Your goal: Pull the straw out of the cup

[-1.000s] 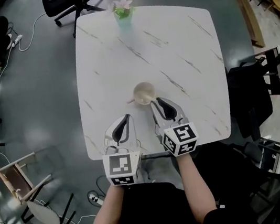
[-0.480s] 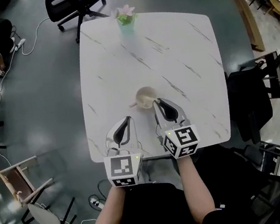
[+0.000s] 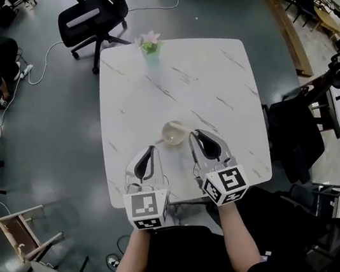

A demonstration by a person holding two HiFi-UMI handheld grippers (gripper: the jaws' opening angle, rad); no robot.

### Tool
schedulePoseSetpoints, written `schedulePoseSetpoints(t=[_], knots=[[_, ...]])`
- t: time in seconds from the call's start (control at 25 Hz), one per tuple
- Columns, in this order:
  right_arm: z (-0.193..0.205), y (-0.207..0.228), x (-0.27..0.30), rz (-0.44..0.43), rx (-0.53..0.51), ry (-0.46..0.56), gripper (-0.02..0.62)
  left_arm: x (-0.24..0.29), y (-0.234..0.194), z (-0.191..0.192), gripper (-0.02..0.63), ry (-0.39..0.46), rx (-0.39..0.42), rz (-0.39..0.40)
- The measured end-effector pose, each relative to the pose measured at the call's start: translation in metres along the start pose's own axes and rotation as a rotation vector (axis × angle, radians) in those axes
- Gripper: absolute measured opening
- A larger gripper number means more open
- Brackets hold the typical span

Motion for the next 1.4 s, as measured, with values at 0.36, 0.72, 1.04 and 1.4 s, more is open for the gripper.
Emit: schedulePoseSetpoints(t=[0.36, 0.72, 1.04, 1.4], knots=[[-0.039, -0.011, -0.026, -0.001, -0.047, 0.110, 0.046, -0.015, 0.006, -0.016, 0.000, 0.077, 0.040, 0.008], [-0.068, -0.024, -0.048, -0.012, -0.085, 0.212, 0.044, -0.034, 0.012, -0.041, 0.000, 0.178, 0.073, -0.001], [-0.082, -0.033, -0.065, -0.019, -0.114, 0.262, 0.044, -0.049, 0.015, -0.056, 0.001, 0.251, 0.090, -0.010], [-0.085, -0.038, -0.068, -0.043, -0.135, 0.276, 0.044, -0.055, 0.019, -0.058, 0.000, 0.275, 0.094, -0.018]])
Point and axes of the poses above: the fingertips, and each gripper's own axes: x forward along the fingers, y to its right, z out of its underside, the point moved 9 cm from there along -x, backward along the fingers
